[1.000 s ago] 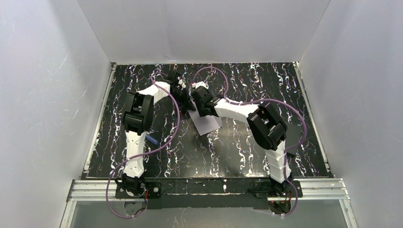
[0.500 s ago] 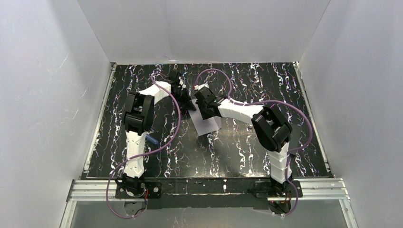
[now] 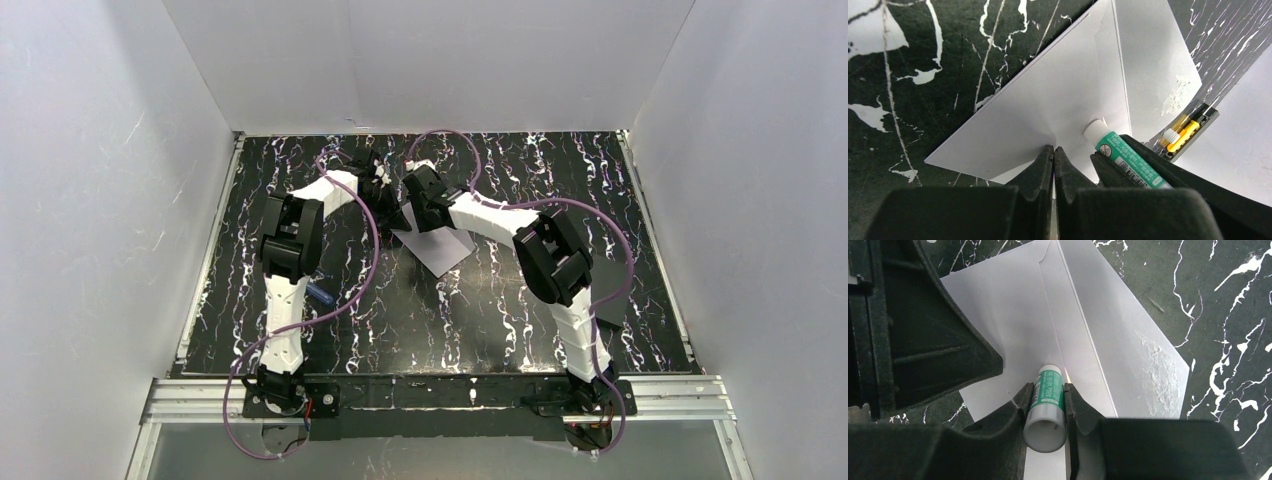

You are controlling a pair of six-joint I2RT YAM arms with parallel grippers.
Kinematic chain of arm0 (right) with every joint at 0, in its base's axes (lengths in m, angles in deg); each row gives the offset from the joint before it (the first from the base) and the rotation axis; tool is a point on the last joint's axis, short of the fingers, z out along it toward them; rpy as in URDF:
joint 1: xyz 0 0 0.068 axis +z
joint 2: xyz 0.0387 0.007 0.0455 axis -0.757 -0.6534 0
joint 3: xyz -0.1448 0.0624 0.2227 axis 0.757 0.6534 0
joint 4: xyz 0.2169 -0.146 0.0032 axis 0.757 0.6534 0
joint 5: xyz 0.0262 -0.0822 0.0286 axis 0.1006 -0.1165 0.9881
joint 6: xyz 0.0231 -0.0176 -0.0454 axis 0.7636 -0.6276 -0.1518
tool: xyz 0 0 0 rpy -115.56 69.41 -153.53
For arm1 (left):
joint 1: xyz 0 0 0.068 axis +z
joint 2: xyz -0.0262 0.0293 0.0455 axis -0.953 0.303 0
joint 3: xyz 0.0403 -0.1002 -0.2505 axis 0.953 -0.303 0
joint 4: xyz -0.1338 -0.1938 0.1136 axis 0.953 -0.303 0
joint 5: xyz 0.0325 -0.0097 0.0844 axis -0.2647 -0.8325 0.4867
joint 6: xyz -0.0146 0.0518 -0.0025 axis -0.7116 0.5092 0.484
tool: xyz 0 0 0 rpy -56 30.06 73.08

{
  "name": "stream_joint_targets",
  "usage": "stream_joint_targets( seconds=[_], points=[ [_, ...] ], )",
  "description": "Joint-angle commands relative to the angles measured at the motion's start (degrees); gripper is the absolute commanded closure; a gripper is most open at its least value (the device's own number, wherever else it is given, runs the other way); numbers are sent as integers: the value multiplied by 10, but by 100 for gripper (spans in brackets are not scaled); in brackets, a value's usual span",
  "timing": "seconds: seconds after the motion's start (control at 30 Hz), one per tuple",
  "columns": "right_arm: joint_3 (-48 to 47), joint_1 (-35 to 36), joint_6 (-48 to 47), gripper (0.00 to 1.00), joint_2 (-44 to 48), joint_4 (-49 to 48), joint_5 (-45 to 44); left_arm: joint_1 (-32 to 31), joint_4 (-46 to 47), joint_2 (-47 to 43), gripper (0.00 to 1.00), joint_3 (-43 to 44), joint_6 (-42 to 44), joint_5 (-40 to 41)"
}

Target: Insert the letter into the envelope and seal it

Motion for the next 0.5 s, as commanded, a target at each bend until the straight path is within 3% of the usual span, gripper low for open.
stream_joint_targets(
  seconds=[0.0, 0.23, 0.47],
  points=[
    [22, -3, 1, 99, -11, 50, 19, -2, -31, 43, 100, -6, 22, 72],
    [106, -4, -56, 99, 68, 79, 69, -2, -18, 38, 100, -9, -34, 117],
    [153, -5, -78, 99, 91, 49, 159, -1, -7, 31, 100, -24, -51, 116]
  ],
)
